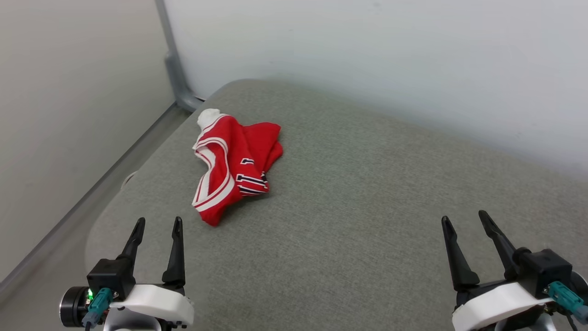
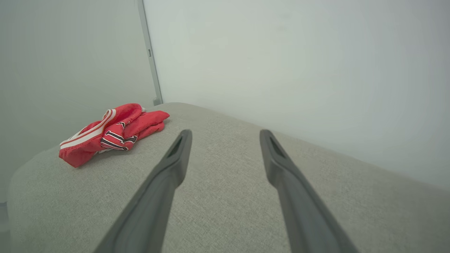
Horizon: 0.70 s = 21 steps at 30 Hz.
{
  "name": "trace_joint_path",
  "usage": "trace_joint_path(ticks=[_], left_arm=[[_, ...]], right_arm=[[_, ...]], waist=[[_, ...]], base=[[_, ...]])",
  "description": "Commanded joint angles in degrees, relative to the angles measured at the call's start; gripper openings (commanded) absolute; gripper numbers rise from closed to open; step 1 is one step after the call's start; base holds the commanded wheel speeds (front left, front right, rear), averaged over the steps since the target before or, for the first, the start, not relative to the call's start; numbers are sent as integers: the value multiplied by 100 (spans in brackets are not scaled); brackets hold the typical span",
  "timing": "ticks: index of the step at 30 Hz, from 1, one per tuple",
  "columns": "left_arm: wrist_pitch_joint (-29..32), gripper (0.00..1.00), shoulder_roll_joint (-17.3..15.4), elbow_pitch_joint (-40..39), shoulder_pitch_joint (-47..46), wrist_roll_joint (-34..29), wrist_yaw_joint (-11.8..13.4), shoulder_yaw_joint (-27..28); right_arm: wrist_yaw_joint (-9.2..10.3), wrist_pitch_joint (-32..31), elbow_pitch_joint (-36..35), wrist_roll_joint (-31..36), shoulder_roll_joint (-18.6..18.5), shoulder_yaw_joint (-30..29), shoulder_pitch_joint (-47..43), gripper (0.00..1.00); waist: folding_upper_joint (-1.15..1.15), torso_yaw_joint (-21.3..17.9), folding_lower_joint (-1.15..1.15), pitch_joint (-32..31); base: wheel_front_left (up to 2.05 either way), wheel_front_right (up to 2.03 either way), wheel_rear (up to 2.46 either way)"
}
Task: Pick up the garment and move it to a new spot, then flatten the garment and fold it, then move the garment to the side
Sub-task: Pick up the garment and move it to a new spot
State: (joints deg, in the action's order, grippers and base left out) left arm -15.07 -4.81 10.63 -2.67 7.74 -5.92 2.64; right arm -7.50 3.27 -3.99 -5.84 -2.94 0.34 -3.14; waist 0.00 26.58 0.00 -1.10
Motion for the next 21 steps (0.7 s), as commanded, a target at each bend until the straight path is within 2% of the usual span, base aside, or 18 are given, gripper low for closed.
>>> trace_joint_path(ticks=[1,11,21], left_arm=[[-15,100,-29,-23,15,6,-20,2],[-15,100,-27,35,-16,50,-51,45],[-15,100,-31,287,-582,218,-50,138]], right_arm=[[2,37,-37,16,6,-4,83,100],[2,-4,5,40,7,2,137,100],[2,-213,-178,273,-107,26,348,100]], waist=[[0,143,0,28],[0,282,0,69],[0,60,0,480]], base=[[0,0,0],[0,0,0],[0,0,0]])
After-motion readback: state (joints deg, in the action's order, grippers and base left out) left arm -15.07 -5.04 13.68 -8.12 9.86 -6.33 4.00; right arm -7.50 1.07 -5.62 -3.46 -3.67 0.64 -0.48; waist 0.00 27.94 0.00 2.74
